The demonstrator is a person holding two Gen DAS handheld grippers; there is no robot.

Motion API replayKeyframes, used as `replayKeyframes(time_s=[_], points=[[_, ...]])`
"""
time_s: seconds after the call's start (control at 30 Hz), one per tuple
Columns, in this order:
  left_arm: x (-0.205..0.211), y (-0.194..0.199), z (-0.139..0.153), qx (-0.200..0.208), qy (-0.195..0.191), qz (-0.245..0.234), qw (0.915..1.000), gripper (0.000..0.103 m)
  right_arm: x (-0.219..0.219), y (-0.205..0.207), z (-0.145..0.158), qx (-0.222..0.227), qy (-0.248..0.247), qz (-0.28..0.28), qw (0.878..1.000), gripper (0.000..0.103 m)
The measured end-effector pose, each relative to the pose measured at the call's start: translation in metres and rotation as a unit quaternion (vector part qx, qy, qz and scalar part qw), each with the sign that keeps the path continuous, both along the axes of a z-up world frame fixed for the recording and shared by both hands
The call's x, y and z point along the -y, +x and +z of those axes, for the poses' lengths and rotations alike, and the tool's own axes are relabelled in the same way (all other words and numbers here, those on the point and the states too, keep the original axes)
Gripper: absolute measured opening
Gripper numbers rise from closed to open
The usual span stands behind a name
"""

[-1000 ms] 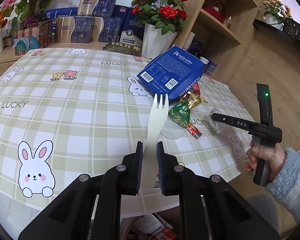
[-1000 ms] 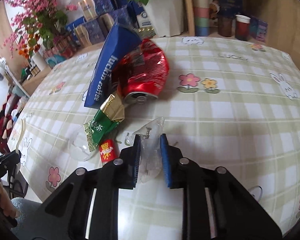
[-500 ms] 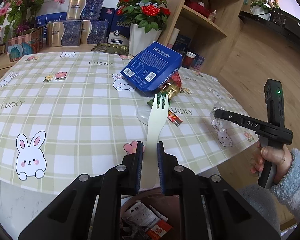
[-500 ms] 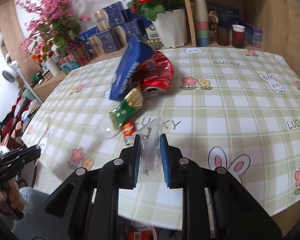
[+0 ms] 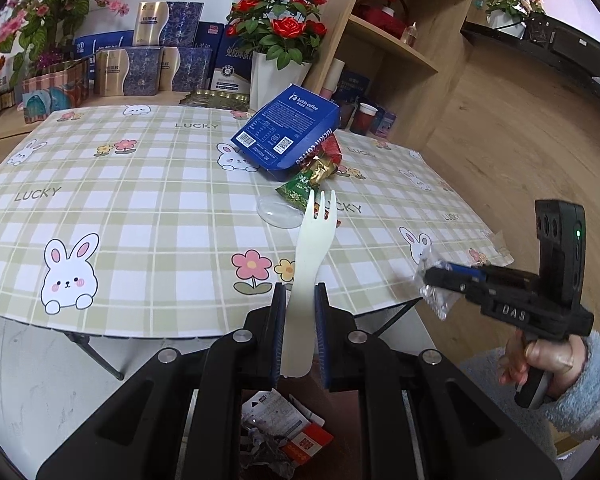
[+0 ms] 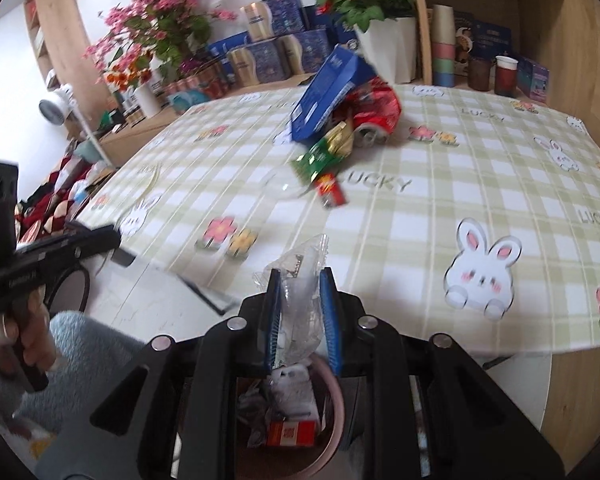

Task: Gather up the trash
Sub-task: 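Drop the clear wrapper into the bin with the right tool while the left tool carries the fork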

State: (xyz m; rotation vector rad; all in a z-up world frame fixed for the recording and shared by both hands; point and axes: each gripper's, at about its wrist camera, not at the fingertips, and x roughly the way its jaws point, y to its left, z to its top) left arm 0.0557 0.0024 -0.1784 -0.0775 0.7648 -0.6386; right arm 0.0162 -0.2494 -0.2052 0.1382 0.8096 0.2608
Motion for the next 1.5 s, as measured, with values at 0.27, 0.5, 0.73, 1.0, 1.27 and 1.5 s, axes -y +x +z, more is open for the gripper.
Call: replayKeyframes(time_s=[0.27,0.5,0.73,1.0,1.27,1.5], points=[[-0.009,-0.018,-0.001,0.001,-0.001,0.003,1.0,0.014,-0.02,-0.029,-0.026,-0.03,0.007,0.02,0.999,0.023],[-0.014,-0.027,-0.001,0.002,0.001,0.005,1.0,0.014,-0.049,-0.043,-0.066,-0.083,-0.001,0.065,0.994,0.023],[-0.019,-0.033,-0.008,-0.005,0.001,0.011,0.9999,0.014,-0.077,-0.027,-0.115,-0.154,-0.034,0.092,0.983,0.023],[-0.021,-0.034,-0.013,-0.011,0.002,0.012,0.9999,0.014,-0.096,-0.018,-0.163,-0.228,-0.085,0.116,0.963,0.023],[-0.022,-0.033,-0.021,-0.021,0.004,0.013,0.9997,0.014,-0.092,-0.018,-0.163,-0.227,-0.088,0.104,0.964,0.041],[-0.016,-0.038,-0.024,-0.021,0.012,0.001,0.9997,0.014,-0.072,-0.022,-0.121,-0.152,-0.052,0.061,0.985,0.075]])
